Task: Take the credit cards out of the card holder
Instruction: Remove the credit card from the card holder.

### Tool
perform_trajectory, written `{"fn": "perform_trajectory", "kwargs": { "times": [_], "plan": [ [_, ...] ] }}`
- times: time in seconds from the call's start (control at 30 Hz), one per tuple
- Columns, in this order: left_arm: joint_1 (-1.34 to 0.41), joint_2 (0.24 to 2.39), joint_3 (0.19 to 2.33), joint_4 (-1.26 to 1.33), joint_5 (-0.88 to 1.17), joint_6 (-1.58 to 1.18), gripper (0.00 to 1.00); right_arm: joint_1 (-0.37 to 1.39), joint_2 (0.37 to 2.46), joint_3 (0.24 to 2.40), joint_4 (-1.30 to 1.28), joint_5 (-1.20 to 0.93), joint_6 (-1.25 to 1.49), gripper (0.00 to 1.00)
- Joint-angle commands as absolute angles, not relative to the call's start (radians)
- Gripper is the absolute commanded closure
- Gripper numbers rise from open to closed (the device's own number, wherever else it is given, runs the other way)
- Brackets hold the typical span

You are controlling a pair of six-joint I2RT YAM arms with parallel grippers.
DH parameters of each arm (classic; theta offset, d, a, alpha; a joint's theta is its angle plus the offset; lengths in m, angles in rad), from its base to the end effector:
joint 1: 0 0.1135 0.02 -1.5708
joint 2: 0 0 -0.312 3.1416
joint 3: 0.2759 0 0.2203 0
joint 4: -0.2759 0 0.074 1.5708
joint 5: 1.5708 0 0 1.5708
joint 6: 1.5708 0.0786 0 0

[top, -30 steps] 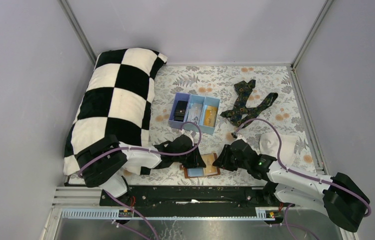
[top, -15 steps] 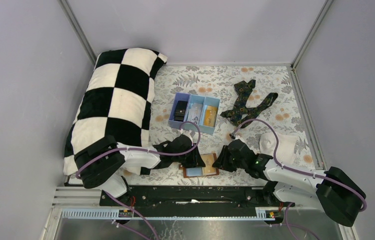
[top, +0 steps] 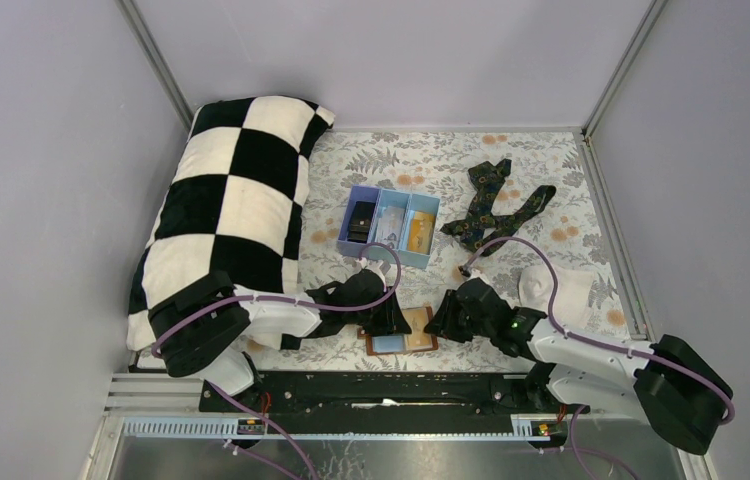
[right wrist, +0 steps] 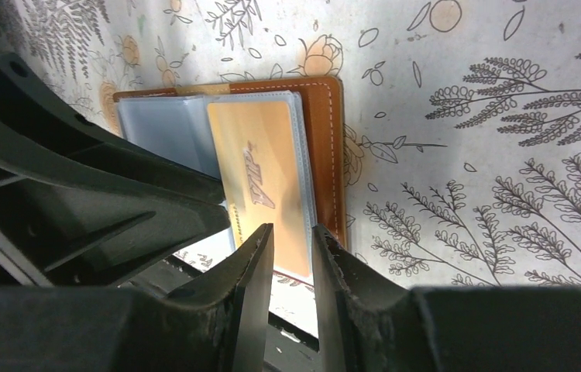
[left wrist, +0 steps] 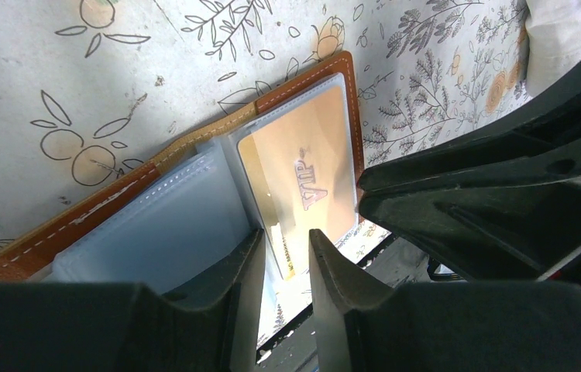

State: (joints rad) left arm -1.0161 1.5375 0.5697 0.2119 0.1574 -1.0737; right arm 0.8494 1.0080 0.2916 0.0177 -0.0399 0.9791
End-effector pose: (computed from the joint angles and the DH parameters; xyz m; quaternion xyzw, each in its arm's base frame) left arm 0.1420 -0.2527 0.1808 0.0048 0.9158 -0.3779 0.1359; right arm 0.1097 0.1294 0.1853 0.0503 0.9049 0.3455 0.2434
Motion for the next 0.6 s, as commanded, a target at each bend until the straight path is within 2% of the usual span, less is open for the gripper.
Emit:
{"fn": "perform_trajectory", "kwargs": {
  "times": [0.0, 0.57],
  "plan": [
    [-1.016, 1.525, 0.566, 0.221, 0.141, -1.063, 0.68, 0.856, 1.050, 0.321, 0.072, -0.052, 0.960, 0.68],
    [-1.008, 1.535, 0.563, 0.225, 0.149, -1.055, 0.68, 0.857, 0.978, 0.323, 0.044, 0.009, 0.964, 0.68]
  ]
}}
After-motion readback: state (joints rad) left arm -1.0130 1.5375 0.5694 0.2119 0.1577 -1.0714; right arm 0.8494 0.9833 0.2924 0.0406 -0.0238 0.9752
